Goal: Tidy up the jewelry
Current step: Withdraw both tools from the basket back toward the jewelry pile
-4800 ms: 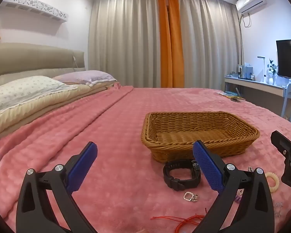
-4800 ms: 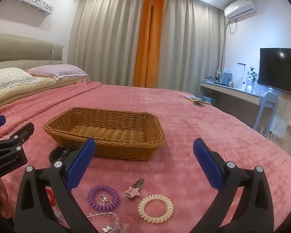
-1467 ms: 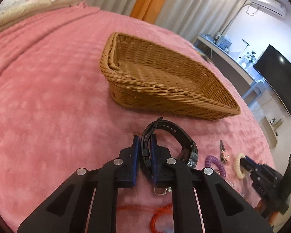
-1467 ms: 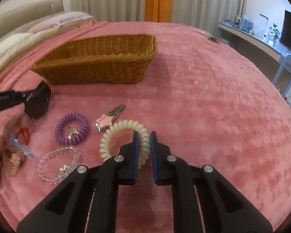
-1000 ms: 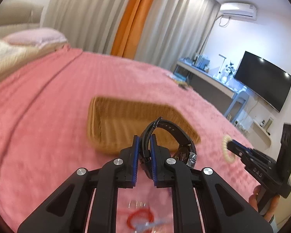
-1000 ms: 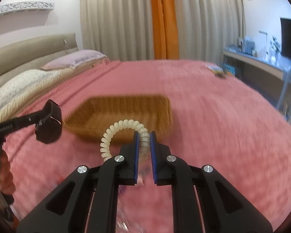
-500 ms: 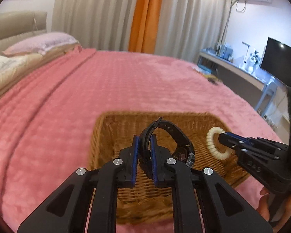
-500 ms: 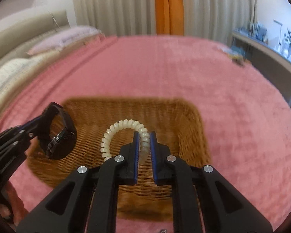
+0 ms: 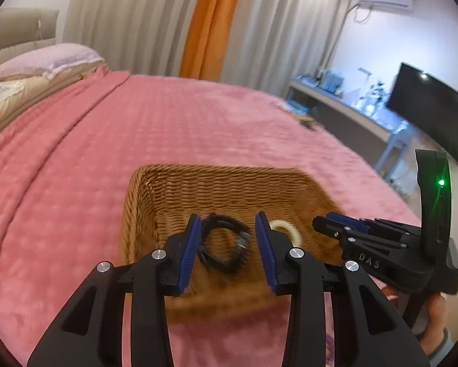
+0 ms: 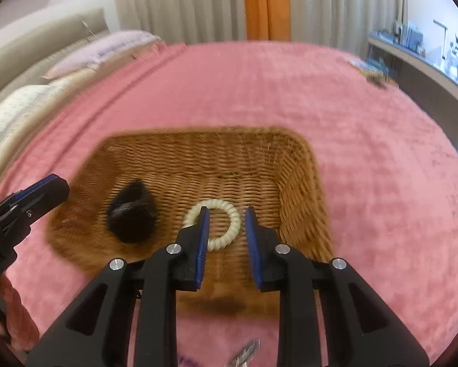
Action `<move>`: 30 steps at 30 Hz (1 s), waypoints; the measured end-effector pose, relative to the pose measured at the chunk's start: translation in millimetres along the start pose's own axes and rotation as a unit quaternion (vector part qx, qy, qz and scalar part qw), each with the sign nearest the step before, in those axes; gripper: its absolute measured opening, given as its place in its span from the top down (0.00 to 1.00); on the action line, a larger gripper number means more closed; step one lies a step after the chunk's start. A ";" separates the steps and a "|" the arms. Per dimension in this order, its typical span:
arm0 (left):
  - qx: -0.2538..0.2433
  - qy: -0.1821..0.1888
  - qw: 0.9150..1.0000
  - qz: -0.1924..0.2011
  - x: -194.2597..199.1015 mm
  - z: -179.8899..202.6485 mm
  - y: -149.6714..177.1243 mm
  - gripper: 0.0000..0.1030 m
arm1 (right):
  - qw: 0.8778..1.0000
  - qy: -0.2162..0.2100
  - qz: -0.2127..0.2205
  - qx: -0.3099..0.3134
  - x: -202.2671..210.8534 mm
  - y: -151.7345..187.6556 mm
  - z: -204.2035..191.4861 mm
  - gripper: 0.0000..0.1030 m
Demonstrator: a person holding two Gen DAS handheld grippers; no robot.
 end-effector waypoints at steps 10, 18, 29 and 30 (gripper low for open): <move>0.000 0.036 0.999 0.025 110.6 33.6 64.3 0.51 | 0.996 -0.033 0.078 -0.005 120.4 68.4 15.3 0.52; 0.036 0.073 0.996 -0.023 101.2 35.4 135.1 0.53 | 0.999 -0.007 0.042 -0.026 98.4 124.0 38.9 0.60; 0.118 0.131 0.983 -0.056 79.7 10.2 166.6 0.60 | 0.999 0.008 0.021 -0.045 72.1 125.9 54.1 0.64; 0.117 0.136 0.982 -0.057 79.3 11.3 167.0 0.60 | 0.999 0.009 0.022 -0.042 72.3 125.9 52.8 0.64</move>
Point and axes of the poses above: each gripper's, at about its wrist camera, not at the fingertips, and x roughly against the way its jaws point, z to its right, y to its underside, the point moved 10 cm from there along -x, roughly the way its jaws point, and after that the axes turned 12 degrees about -x, right-handed, at the moved point
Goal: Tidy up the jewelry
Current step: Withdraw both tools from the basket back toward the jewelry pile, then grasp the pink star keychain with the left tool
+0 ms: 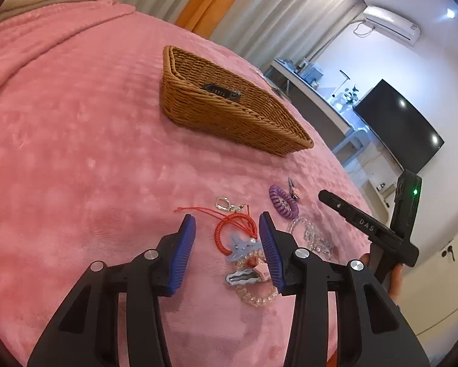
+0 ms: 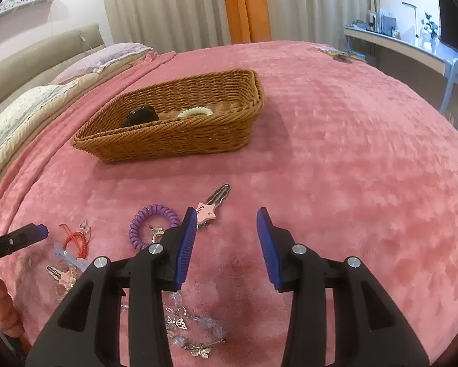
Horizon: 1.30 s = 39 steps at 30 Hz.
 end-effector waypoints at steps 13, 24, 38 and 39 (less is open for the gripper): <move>-0.046 -0.007 0.997 -0.054 -3.9 26.7 39.9 0.68 | 0.999 -0.024 -0.045 0.007 14.7 36.4 -2.0 0.64; -0.110 0.048 0.990 -0.080 0.8 80.7 62.1 0.81 | 0.996 -0.052 -0.061 0.039 37.4 73.3 -8.2 0.64; -0.192 0.017 0.976 -0.100 20.4 88.9 69.8 0.77 | 0.998 -0.044 -0.031 0.027 42.0 61.8 13.2 0.64; -0.191 0.013 0.977 -0.093 22.7 88.0 66.3 0.77 | 0.998 -0.044 -0.028 0.027 42.3 60.8 13.2 0.64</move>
Point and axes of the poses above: each gripper's, at about its wrist camera, not at the fingertips, and x roughly against the way its jaws point, z to its right, y to its underside, the point moved 10 cm from there along -x, roughly the way its jaws point, and after that the axes turned 12 degrees about -x, right-handed, at the moved point
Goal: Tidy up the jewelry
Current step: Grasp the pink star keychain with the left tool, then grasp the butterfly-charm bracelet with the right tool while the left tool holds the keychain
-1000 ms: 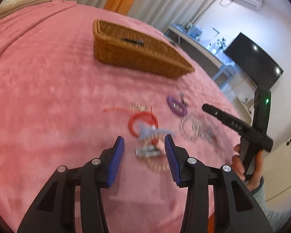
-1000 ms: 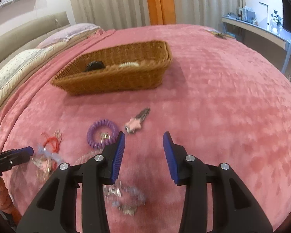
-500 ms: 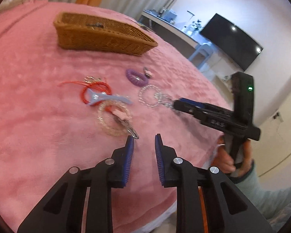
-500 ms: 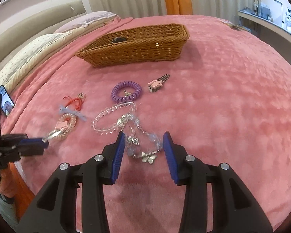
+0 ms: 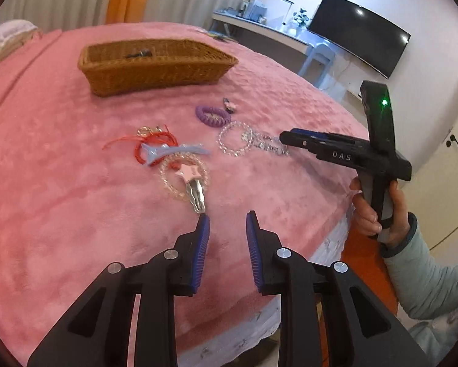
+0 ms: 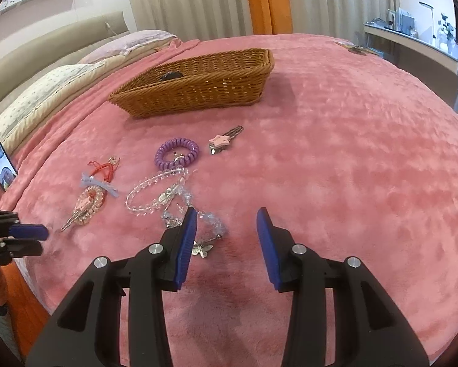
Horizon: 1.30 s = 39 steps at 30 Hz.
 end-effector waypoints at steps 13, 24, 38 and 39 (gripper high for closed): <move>0.027 -0.061 0.997 -0.023 -40.4 -19.8 -0.9 0.77 | 0.998 -0.002 0.016 0.061 4.2 5.5 -20.4 0.64; 0.044 -0.068 0.997 -0.008 -40.9 -26.4 2.3 0.89 | 0.998 -0.009 -0.010 0.068 -11.3 14.0 -30.3 0.54; 0.042 -0.068 0.997 0.008 -36.3 -20.8 1.0 0.89 | 0.994 0.031 -0.003 0.101 -21.8 19.0 -35.0 0.56; 0.042 -0.068 0.997 0.010 -35.6 -20.3 0.8 0.89 | 0.994 0.028 -0.003 0.104 -21.3 19.4 -36.0 0.65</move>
Point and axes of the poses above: each gripper's, at about its wrist camera, not at the fingertips, and x roughly against the way its jaws point, z to its right, y to its underside, the point moved 10 cm from there along -x, roughly the way its jaws point, and after that the axes turned 12 degrees about -x, right-handed, at the moved point
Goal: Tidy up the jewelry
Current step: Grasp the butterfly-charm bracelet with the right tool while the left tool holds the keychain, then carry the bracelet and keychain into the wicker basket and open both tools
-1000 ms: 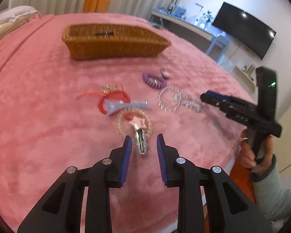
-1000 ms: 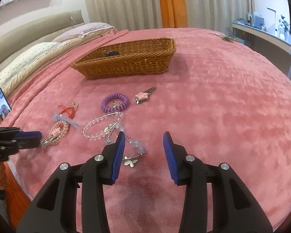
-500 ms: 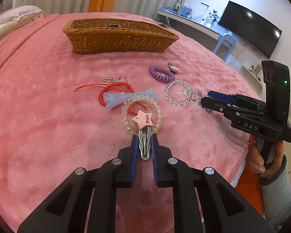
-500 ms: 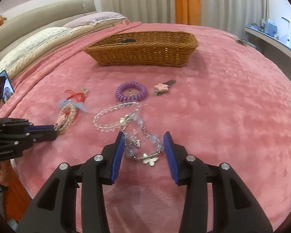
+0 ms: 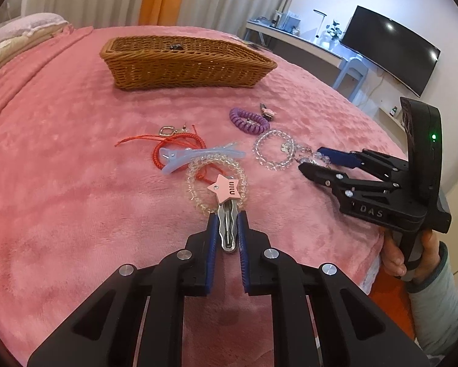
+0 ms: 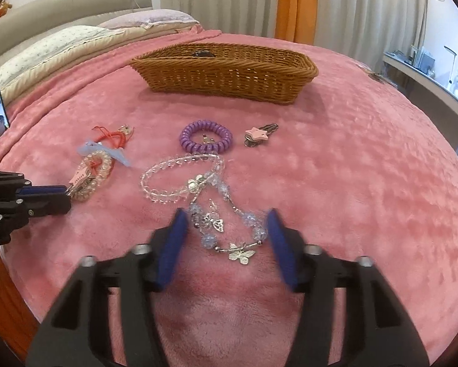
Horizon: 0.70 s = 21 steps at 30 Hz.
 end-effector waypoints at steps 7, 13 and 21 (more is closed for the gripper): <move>0.004 0.000 1.000 0.016 7.8 -3.0 -4.2 0.89 | 1.000 -0.007 0.010 0.021 8.0 1.8 -11.7 0.91; 0.007 0.001 0.999 0.031 14.5 -5.2 -8.8 0.89 | 0.999 -0.036 0.036 0.012 25.4 -7.2 -16.0 0.91; 0.008 0.001 0.998 0.070 32.7 -4.9 -25.5 0.89 | 0.996 -0.048 0.071 -0.032 49.5 -30.3 -6.2 0.91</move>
Point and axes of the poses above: each gripper's, at about its wrist camera, not at the fingertips, and x roughly against the way its jaws point, z to its right, y to its underside, the point moved 10 cm from there along -x, roughly the way its jaws point, and after that the axes turned 12 degrees about -x, right-handed, at the moved point
